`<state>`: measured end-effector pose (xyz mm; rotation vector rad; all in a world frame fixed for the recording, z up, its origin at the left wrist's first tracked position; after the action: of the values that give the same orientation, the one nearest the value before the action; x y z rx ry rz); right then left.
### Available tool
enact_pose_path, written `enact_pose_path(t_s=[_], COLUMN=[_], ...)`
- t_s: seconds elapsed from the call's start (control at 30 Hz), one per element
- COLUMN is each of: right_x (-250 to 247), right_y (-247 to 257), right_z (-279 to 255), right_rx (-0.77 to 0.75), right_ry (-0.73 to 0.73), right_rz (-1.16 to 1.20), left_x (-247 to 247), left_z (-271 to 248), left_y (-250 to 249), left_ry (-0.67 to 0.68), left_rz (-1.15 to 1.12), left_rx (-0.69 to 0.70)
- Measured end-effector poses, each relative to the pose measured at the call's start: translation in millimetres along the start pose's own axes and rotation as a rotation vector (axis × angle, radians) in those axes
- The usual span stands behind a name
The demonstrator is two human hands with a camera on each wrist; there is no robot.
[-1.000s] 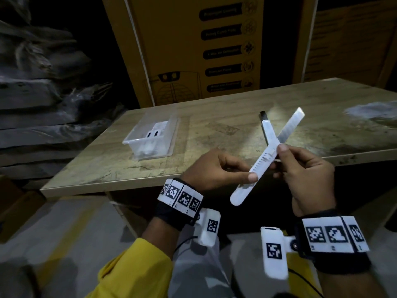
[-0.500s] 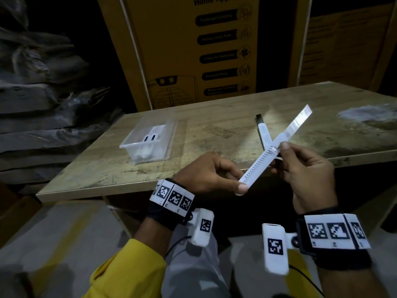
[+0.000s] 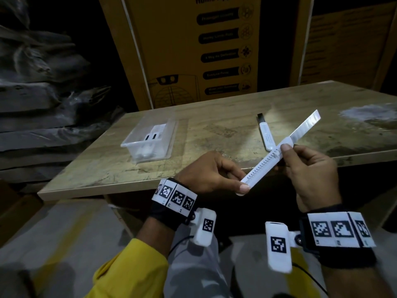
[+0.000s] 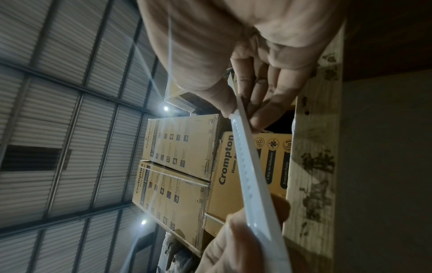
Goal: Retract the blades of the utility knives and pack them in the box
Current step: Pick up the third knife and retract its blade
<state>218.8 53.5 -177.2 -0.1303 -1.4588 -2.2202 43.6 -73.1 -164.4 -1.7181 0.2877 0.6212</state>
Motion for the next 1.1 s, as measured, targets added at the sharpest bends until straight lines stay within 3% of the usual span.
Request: enact_pose_path(t_s=[0.47,0.7,1.1], right_x=[11.0,20.7,23.5], right_y=[-6.9,-9.0,-7.8], right_z=[-5.4,-9.4,-12.9], right_rx=[0.062,0.096,0.051], right_ry=[-0.017,0.055,0.078], right_rz=[0.068,0.098,-0.079], left_x=[-0.1,1.6,2.1], left_z=[0.3,-1.4,-2.5], left_y=[1.0,0.4,-3.5], left_ry=[-0.015,-0.034,-0.065], left_rz=[0.013,-0.031,-0.040], left_rx=[0.019,0.017,0.051])
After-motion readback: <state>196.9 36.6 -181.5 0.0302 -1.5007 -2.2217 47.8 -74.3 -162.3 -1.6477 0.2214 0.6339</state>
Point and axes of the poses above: each hand's wrist, its own z-axis towards the middle knuckle, its own x-axis out of the palm, y = z × x, the point moved 7 cm from there along z, towards the middle knuckle, and after that the axes turned 12 degrees about -x, right-handed, at the moved point
